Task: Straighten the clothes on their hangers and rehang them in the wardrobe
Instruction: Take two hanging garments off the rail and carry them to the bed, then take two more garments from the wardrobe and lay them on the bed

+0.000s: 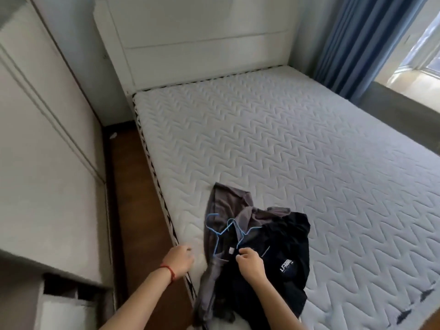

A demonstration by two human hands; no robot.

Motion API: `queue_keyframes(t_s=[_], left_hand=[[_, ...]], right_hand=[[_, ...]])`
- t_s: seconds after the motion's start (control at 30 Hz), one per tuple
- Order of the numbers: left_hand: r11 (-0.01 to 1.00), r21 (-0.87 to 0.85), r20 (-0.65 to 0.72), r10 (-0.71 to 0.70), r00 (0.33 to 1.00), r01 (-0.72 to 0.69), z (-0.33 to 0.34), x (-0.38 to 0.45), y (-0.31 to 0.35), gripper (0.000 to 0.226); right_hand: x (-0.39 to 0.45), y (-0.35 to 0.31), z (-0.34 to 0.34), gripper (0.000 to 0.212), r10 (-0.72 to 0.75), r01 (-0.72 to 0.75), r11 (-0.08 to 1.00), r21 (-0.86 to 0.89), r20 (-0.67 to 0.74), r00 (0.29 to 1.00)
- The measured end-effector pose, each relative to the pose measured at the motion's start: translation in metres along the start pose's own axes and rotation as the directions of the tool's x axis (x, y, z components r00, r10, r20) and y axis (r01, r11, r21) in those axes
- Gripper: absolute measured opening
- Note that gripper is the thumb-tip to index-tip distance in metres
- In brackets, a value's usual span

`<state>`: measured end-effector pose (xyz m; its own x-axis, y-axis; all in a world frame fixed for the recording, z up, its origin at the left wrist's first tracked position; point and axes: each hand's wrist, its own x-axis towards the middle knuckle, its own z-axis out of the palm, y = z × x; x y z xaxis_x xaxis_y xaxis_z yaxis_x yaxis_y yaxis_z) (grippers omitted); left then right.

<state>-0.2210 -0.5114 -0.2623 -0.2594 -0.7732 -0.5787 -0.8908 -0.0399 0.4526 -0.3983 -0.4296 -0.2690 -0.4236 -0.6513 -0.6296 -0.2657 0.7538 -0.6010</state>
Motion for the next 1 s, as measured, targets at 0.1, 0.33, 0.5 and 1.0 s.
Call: queue_keyframes(t_s=[0.1,0.33,0.5,1.0], left_hand=[[0.995,-0.017,-0.063,-0.102,0.993,0.101,-0.022,-0.035,-0.061,0.040],[0.962,-0.165,-0.260,-0.254,0.932,0.217,-0.059,-0.136,-0.172,0.037],[0.934,-0.270,-0.488,-0.341,0.804,0.232,-0.088,-0.202,-0.221,0.036],[0.879,-0.251,-0.968,-0.229,-0.105,0.405,-0.243,-0.358,-0.248,0.040]], right_hand=[[-0.012,-0.032,0.032,0.038,-0.111,0.124,0.980,-0.158,0.090,0.990],[-0.065,-0.095,0.116,0.044,-0.316,0.425,0.828,-0.365,0.323,0.892],[-0.118,-0.146,0.182,0.038,-0.494,0.681,0.654,-0.328,0.496,0.714],[-0.298,-0.399,0.307,0.025,-0.748,0.915,0.120,0.386,0.641,-0.172]])
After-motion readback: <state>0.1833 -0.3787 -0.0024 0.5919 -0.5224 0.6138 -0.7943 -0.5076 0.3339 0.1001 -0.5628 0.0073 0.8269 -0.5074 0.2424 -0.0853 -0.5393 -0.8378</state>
